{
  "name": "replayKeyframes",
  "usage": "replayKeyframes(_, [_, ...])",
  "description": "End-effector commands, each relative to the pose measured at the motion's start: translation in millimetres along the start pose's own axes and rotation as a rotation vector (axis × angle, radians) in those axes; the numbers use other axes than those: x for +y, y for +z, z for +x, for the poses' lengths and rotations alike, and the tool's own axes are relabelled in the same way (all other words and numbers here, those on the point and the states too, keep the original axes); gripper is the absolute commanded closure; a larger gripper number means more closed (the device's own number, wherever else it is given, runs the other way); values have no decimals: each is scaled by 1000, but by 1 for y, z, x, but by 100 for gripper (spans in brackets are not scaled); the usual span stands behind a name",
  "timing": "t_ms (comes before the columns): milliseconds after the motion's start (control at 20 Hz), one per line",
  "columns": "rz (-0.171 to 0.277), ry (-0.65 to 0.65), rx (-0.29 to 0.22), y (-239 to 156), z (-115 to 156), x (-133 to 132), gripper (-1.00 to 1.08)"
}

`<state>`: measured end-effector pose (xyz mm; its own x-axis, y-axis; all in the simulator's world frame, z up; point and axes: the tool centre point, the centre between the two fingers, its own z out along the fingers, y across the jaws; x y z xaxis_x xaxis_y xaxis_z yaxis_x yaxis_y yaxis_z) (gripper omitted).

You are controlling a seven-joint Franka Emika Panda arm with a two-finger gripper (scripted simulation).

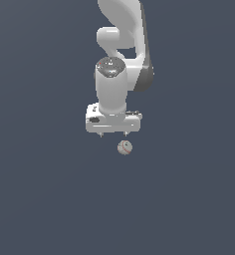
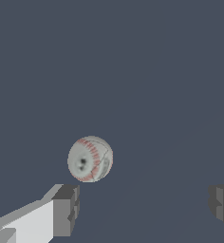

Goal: Pick up the object and move it to a goal position.

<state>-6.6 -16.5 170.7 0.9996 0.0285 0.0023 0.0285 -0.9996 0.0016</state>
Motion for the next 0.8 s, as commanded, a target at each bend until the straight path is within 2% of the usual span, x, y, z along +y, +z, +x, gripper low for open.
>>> replayKeyframes(0, [0,0,0,0,0,0,-92])
replayKeyframes(450, [-19,-15,-46,8,-10,16,-92])
replayKeyframes(750, [-19,-9,-45,9,-10,15,-92])
